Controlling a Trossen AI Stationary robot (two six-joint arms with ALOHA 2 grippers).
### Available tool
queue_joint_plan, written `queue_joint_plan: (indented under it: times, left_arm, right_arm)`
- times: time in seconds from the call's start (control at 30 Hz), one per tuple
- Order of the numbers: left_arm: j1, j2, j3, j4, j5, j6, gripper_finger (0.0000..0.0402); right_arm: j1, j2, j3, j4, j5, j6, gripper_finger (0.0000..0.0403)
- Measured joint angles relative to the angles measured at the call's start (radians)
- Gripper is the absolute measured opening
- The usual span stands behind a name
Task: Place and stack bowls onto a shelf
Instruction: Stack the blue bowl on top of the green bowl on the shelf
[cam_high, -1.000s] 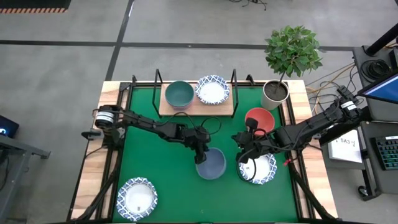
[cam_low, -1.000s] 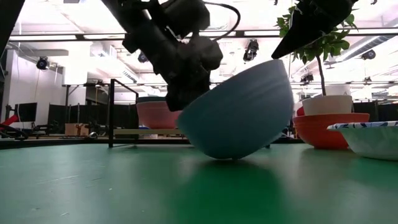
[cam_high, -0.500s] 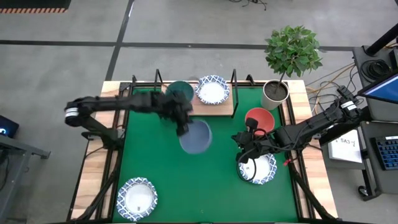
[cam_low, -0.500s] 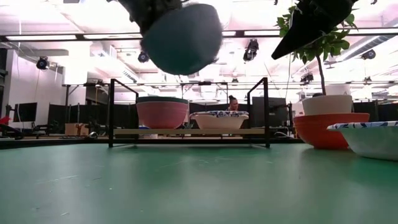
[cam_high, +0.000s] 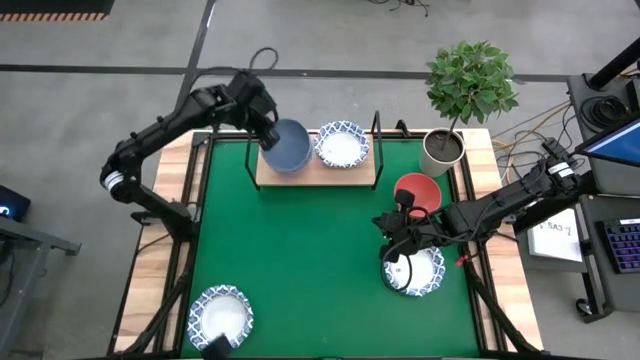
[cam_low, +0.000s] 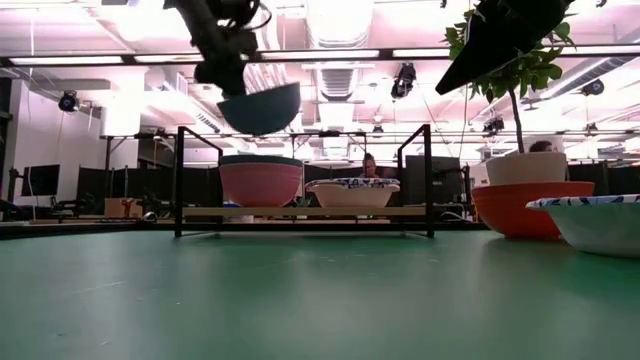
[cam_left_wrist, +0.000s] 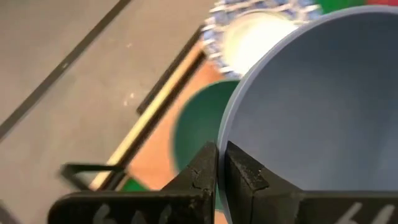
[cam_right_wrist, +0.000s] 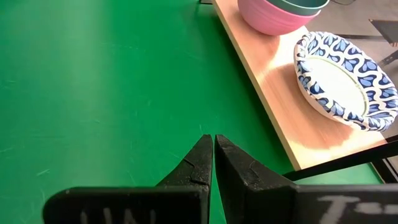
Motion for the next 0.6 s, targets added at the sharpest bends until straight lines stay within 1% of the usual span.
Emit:
queue_joint_plan:
  times: [0.13, 0.6]
  left_arm:
    - [0.061, 0.022, -0.005, -0.001, 0.031, 0.007, 0.0000]
    - [0.071, 0.127, -0.005, -0.001, 0.023, 0.051, 0.0001]
  right_arm:
    - [0.000, 0.000, 0.000, 0.000, 0.000, 0.000, 0.0009]
    - [0.000, 0.000, 0.000, 0.000, 0.000, 0.000, 0.0009]
